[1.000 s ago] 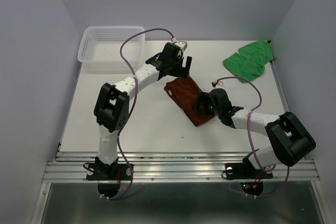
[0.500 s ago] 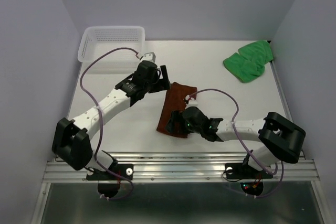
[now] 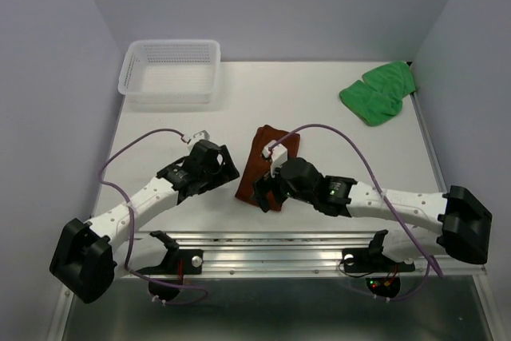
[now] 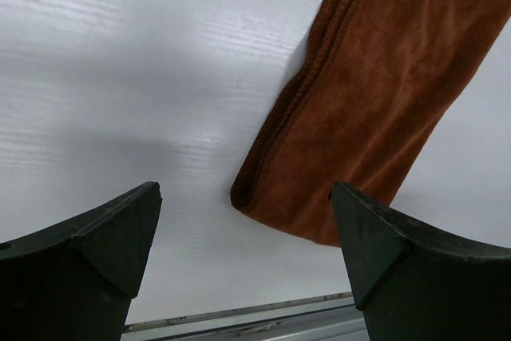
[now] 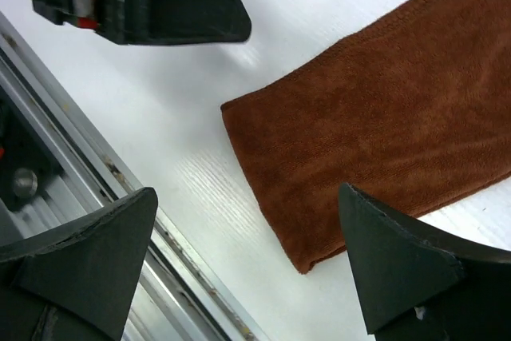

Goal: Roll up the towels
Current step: Fold the towel, then roll the towel

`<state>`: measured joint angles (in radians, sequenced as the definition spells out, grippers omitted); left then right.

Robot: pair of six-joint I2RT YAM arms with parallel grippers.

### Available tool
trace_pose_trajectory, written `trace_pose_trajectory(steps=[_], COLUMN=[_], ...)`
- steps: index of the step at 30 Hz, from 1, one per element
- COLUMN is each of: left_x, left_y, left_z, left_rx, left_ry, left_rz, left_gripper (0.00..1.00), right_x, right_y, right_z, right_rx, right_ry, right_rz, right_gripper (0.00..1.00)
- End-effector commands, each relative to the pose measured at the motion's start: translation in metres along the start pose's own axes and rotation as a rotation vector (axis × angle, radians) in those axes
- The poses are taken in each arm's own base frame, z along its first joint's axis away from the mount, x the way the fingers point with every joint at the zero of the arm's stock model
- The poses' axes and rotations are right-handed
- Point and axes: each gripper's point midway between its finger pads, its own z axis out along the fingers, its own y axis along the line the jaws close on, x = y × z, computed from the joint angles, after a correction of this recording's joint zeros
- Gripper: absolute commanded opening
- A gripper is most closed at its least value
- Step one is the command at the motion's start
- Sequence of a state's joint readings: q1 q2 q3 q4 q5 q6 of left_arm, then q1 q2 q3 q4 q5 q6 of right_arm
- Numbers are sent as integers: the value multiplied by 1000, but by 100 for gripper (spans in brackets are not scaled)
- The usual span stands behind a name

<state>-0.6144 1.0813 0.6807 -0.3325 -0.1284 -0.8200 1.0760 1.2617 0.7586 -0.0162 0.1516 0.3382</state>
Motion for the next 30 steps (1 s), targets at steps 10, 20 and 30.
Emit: trace_pose_trajectory(steps=[10, 20, 30], left_x=[60, 83, 90], left_y=[1, 4, 6], left_z=[26, 41, 45], left_rx=[63, 78, 67], left_ry=[206, 274, 302], left_rz=[-139, -139, -127], left_gripper=[64, 40, 0], right_x=[55, 79, 90], right_y=[-6, -10, -18], right_z=[23, 38, 41], right_rx=[41, 22, 54], right_ry=[261, 360, 389], right_rz=[-507, -572, -608], right_gripper=[100, 84, 52])
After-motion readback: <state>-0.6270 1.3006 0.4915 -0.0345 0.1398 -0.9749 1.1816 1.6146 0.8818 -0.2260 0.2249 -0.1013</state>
